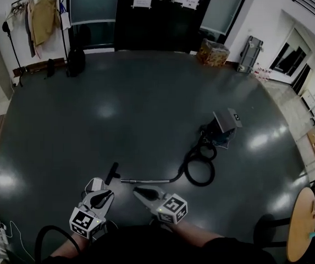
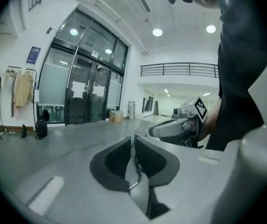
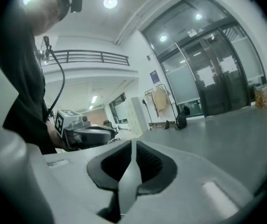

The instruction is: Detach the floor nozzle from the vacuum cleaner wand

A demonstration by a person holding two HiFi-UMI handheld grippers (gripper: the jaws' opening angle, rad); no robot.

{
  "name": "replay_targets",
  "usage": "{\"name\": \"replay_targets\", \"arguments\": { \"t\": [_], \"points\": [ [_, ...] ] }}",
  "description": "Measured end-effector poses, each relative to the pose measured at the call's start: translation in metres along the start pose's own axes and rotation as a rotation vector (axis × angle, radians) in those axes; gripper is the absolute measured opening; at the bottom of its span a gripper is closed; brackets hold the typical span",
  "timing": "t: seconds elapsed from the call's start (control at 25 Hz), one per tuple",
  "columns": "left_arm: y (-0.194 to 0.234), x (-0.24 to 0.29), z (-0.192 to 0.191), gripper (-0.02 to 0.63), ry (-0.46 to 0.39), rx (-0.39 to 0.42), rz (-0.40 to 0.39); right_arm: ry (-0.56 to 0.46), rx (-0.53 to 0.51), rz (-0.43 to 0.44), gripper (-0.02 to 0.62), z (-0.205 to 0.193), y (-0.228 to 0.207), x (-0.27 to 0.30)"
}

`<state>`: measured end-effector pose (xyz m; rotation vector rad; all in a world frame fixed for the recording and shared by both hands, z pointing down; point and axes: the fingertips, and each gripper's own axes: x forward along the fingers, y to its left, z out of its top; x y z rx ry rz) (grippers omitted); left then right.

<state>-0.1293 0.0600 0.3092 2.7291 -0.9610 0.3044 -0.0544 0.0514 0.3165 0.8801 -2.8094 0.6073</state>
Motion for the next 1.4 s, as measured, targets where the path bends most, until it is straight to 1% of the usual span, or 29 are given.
{"name": "replay_targets", "arguments": {
  "t": [0.08, 0.12, 0.32, 0.52, 0.6, 0.68, 0.84, 1.12, 1.4],
  "points": [
    [-0.012, 0.001, 0.016, 0.010, -0.038, 0.008, -0.004, -0.047, -0.009, 0.032, 0.007, 0.015, 0.006, -0.009],
    [-0.018, 0.002, 0.022, 0.003, -0.050, 0.017, -0.011, -0.070, -0.014, 0.045, 0.002, 0.021, 0.010, -0.013],
    [-0.047, 0.012, 0.043, 0.002, -0.097, 0.014, -0.051, -0.138, -0.025, 0.085, 0.002, 0.033, 0.022, -0.031],
    [-0.075, 0.030, 0.045, 0.002, -0.071, 0.063, -0.108, -0.131, -0.006, 0.104, 0.000, 0.027, 0.025, -0.043],
    [-0.083, 0.033, 0.044, 0.002, -0.058, 0.083, -0.127, -0.128, -0.016, 0.113, 0.002, 0.027, 0.027, -0.045],
    [-0.088, 0.035, 0.044, 0.002, -0.057, 0.087, -0.138, -0.126, -0.028, 0.115, 0.001, 0.026, 0.030, -0.046],
    [-0.090, 0.032, 0.044, 0.002, -0.056, 0.089, -0.142, -0.121, -0.045, 0.103, 0.001, 0.024, 0.031, -0.051],
    [-0.092, 0.028, 0.038, 0.002, -0.053, 0.085, -0.149, -0.116, -0.037, 0.089, 0.002, 0.023, 0.034, -0.054],
    [-0.089, 0.021, 0.036, 0.002, -0.056, 0.080, -0.147, -0.084, -0.048, 0.075, 0.002, 0.016, 0.038, -0.052]
  ]
}}
